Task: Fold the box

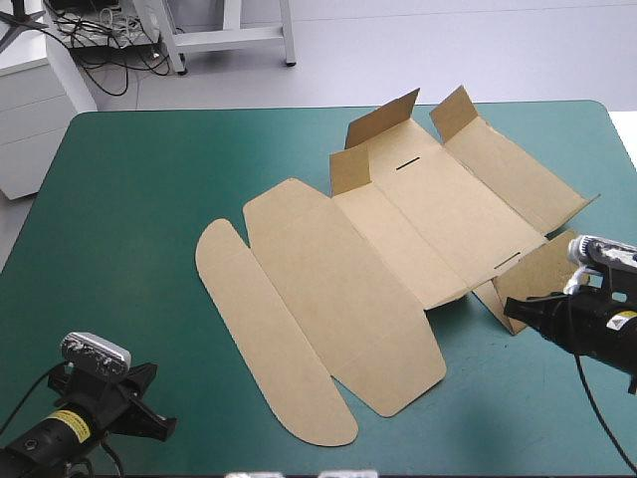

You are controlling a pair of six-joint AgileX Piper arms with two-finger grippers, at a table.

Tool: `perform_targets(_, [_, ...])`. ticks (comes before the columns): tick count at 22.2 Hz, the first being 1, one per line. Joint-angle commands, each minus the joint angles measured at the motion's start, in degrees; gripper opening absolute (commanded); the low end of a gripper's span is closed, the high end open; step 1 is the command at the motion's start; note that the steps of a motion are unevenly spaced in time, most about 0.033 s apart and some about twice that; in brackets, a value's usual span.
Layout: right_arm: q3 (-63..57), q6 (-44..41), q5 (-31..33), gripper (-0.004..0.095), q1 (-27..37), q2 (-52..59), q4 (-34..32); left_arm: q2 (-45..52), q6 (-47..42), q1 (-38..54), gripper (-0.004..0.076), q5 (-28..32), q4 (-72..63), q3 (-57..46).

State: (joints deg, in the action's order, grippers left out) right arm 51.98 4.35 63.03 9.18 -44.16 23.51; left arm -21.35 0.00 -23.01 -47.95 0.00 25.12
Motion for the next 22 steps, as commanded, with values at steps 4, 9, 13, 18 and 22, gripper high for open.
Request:
perform_targets(4, [2.02,-2.3,-1.08,0.0233,-0.11,-10.13,6.05,-0.48,-0.56,-0.08,-0.001,3.65,-0.47,1.95])
perform_targets(9, [2.02,-7.95,0.78,0.0478,-0.11,-22.48,11.67,-0.48,-0.56,-0.08,-0.001,3.65,-0.47,1.95])
perform_targets(13, [2.02,-10.15,-0.29,0.05,-0.11,-32.84,20.08,-0.48,-0.56,-0.08,-0.001,3.65,-0.47,1.95])
perform_targets(18, [2.07,-2.72,-5.76,0.0496,-0.11,-39.15,36.14,-0.48,-0.56,-0.08,-0.001,3.65,-0.47,1.95])
perform_targets(22, [2.07,-2.87,-5.69,0.0496,-0.11,-40.8,34.38,-0.48,-0.56,-0.08,-0.001,3.65,-0.47,1.95])
